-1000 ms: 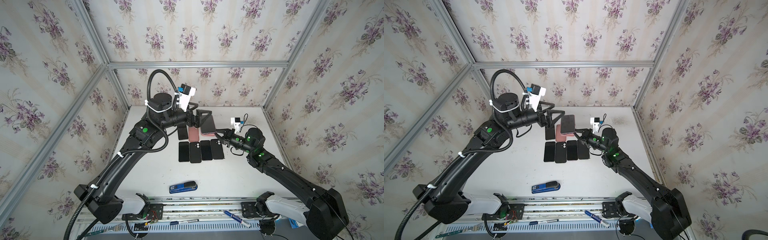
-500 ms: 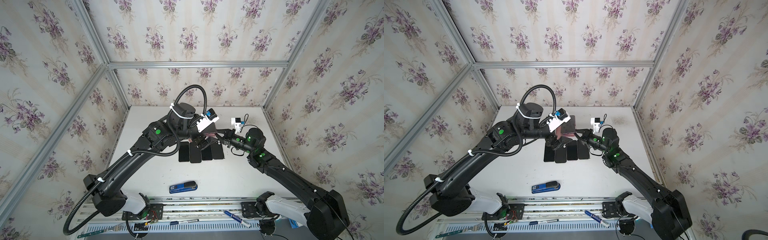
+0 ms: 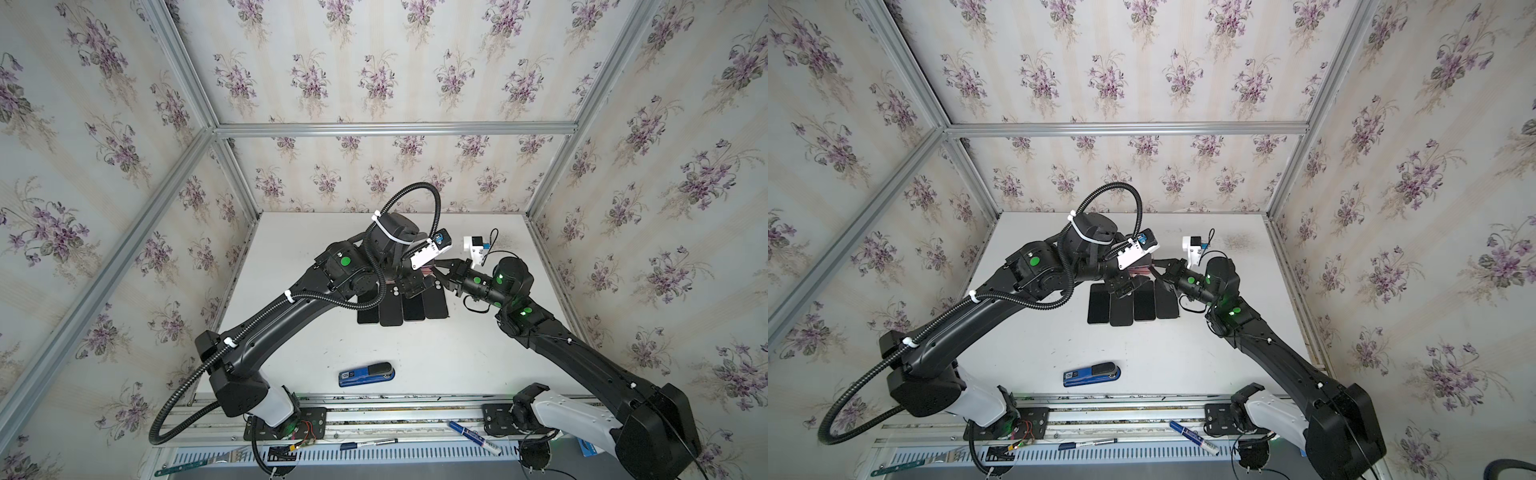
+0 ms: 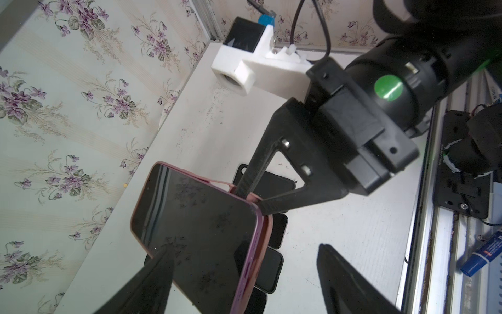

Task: Take the phone out of the phone case
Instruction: Remove the phone case from the phone.

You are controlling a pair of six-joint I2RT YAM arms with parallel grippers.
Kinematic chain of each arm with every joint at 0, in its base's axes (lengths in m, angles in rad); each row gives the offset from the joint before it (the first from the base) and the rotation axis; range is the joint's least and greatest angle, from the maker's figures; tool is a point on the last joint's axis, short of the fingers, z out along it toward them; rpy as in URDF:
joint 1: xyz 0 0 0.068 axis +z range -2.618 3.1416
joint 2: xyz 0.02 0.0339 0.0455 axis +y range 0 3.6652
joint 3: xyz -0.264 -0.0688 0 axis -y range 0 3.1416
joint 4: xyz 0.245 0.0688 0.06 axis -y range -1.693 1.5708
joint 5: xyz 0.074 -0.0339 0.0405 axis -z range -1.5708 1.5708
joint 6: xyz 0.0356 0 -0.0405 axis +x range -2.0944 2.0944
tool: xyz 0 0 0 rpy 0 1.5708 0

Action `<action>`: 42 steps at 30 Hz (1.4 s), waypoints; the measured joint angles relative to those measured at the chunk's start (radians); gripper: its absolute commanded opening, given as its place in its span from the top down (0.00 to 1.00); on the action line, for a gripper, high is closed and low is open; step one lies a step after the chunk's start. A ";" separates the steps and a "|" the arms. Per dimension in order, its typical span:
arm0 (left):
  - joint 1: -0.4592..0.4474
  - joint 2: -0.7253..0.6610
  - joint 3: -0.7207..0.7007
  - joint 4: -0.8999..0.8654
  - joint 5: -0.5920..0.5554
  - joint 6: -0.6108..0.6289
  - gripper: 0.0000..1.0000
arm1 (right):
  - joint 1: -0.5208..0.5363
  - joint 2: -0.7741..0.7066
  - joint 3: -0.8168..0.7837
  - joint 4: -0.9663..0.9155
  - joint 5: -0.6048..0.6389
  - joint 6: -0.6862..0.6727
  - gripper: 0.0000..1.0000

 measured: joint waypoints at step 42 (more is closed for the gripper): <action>-0.032 0.054 -0.078 0.103 -0.221 0.090 0.79 | -0.001 0.023 -0.026 0.043 -0.011 0.030 1.00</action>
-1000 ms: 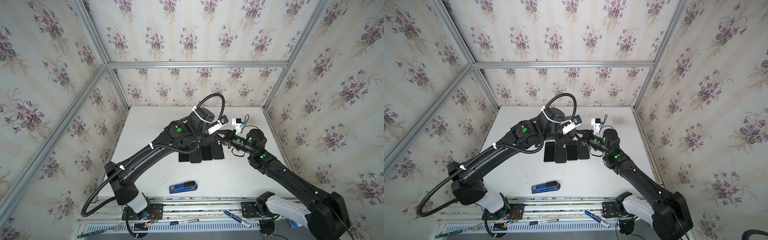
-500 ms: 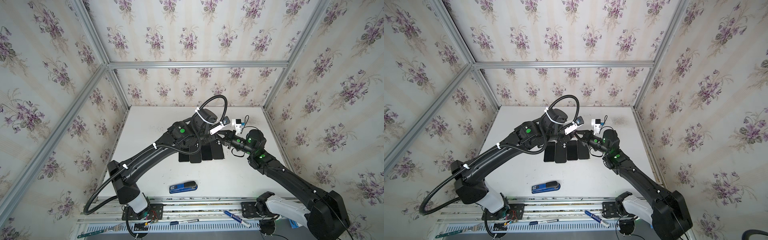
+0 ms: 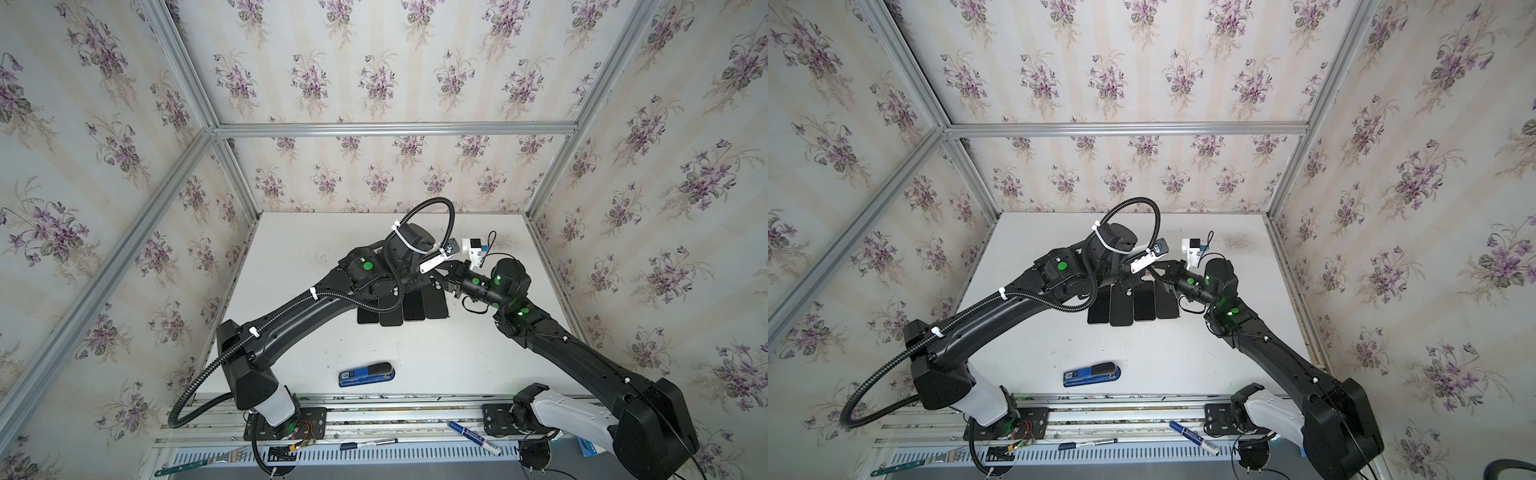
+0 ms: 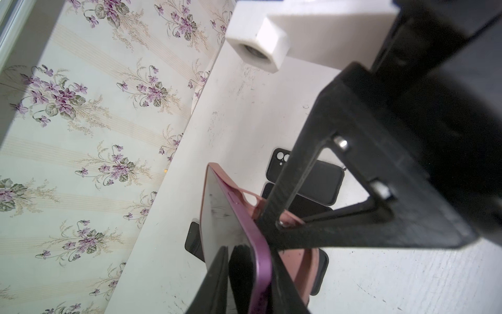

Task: Take the phone out of the phone case
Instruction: Remove the phone case from the phone.

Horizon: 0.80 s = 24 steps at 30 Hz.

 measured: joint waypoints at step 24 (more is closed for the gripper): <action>0.000 -0.095 -0.061 0.106 -0.072 0.020 0.89 | -0.008 -0.011 -0.059 -0.162 0.000 0.007 1.00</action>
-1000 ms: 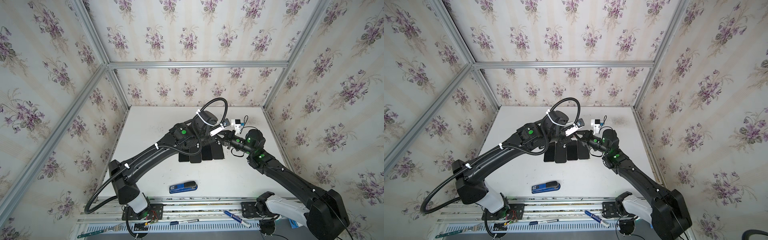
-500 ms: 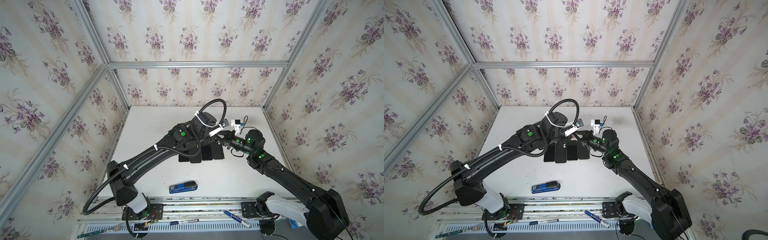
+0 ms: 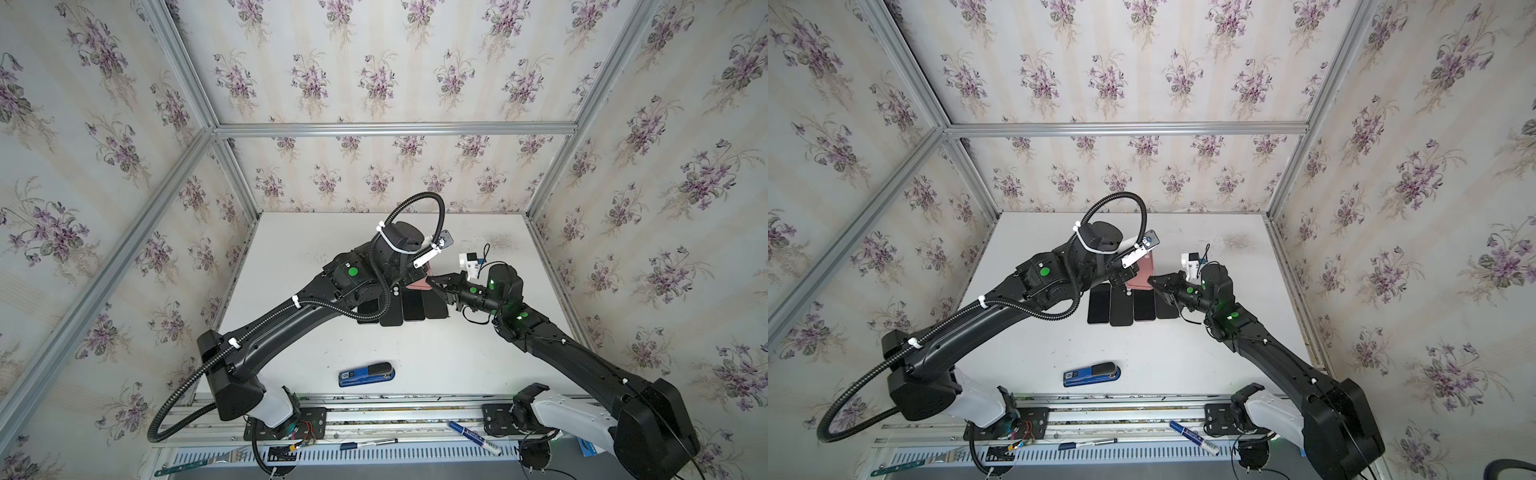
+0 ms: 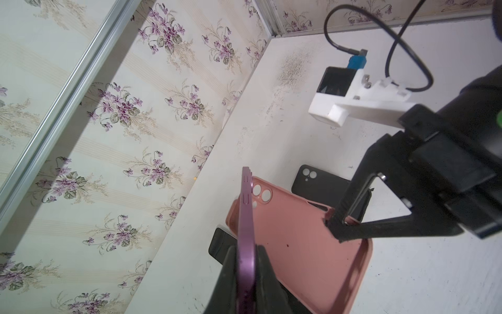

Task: Take the phone out of the phone case
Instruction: Remove the phone case from the phone, then place the phone at the top-center of the table.

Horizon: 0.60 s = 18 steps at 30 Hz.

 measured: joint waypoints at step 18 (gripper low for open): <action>0.001 0.091 -0.079 0.077 -0.089 0.056 0.89 | -0.269 0.135 0.212 -0.509 -0.035 -0.233 1.00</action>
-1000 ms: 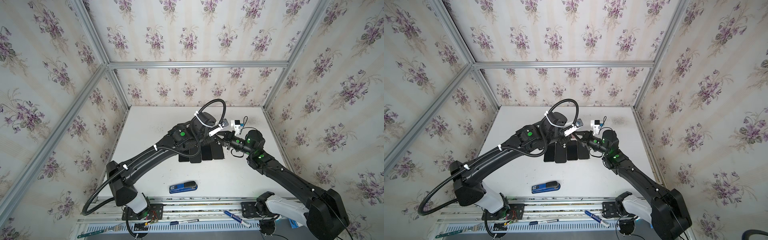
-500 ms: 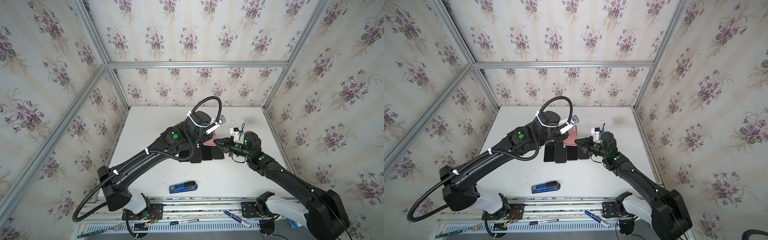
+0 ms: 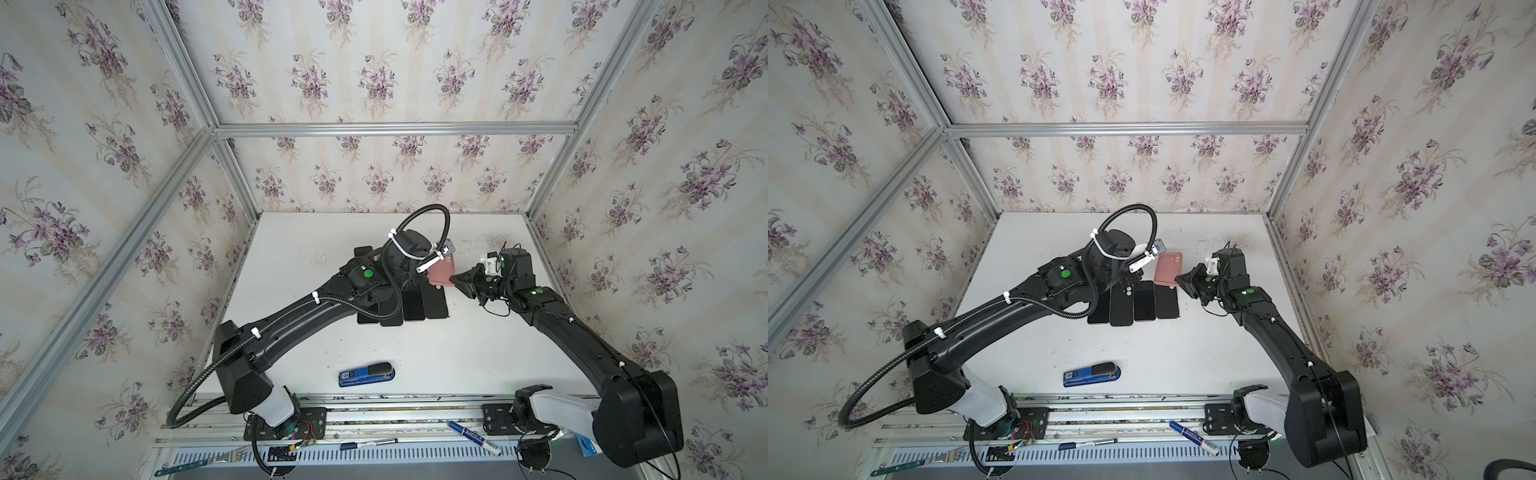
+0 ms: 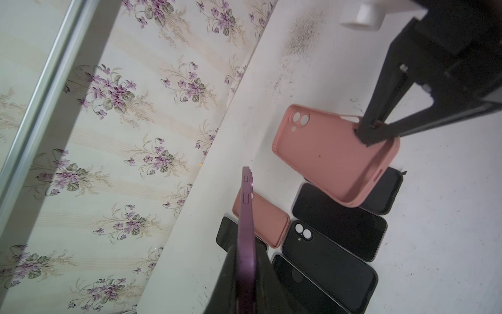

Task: Take the phone out of the phone case
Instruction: Place the phone at the top-center of the table.

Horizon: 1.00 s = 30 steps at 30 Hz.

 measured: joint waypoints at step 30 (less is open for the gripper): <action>0.038 0.450 0.077 0.247 -0.077 0.117 0.88 | -0.112 0.457 0.390 -0.339 -0.085 -0.331 1.00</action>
